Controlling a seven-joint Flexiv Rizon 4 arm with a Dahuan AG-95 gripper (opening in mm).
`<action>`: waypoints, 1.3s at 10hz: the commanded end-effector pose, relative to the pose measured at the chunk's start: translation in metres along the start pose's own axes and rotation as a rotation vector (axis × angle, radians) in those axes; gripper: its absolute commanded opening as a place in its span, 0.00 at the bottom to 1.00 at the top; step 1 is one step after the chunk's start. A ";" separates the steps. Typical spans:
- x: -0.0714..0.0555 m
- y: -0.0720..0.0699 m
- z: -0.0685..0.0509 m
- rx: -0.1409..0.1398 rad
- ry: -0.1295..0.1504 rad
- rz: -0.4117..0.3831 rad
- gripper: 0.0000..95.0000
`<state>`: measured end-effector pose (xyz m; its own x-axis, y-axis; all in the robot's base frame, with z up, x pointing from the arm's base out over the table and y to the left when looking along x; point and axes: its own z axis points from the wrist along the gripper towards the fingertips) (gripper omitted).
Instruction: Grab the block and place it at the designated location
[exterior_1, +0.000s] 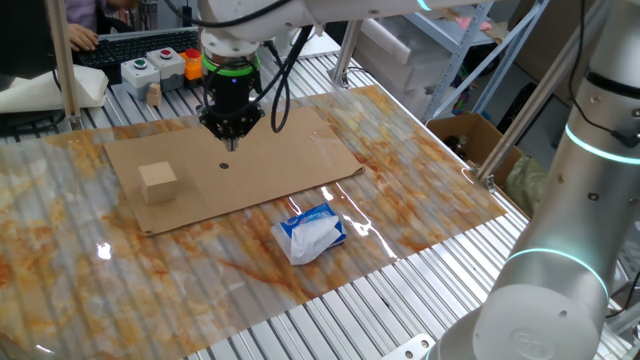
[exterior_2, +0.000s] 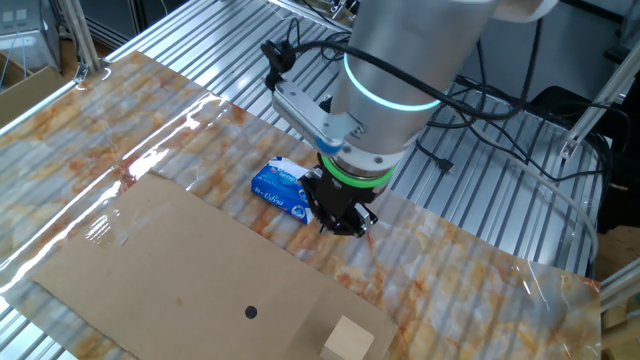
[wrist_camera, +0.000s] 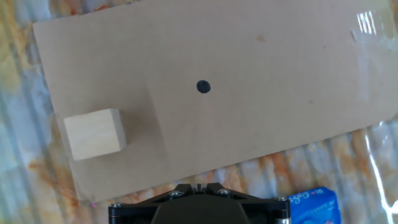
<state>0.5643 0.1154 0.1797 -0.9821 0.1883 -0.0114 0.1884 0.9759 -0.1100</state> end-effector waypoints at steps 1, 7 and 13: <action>0.000 -0.001 0.000 -0.070 -0.026 -0.254 0.00; 0.000 -0.001 0.000 -0.155 -0.033 -0.308 0.00; 0.000 -0.001 0.000 -0.165 -0.034 -0.304 0.00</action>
<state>0.5643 0.1147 0.1796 -0.9926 -0.1154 -0.0374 -0.1171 0.9919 0.0487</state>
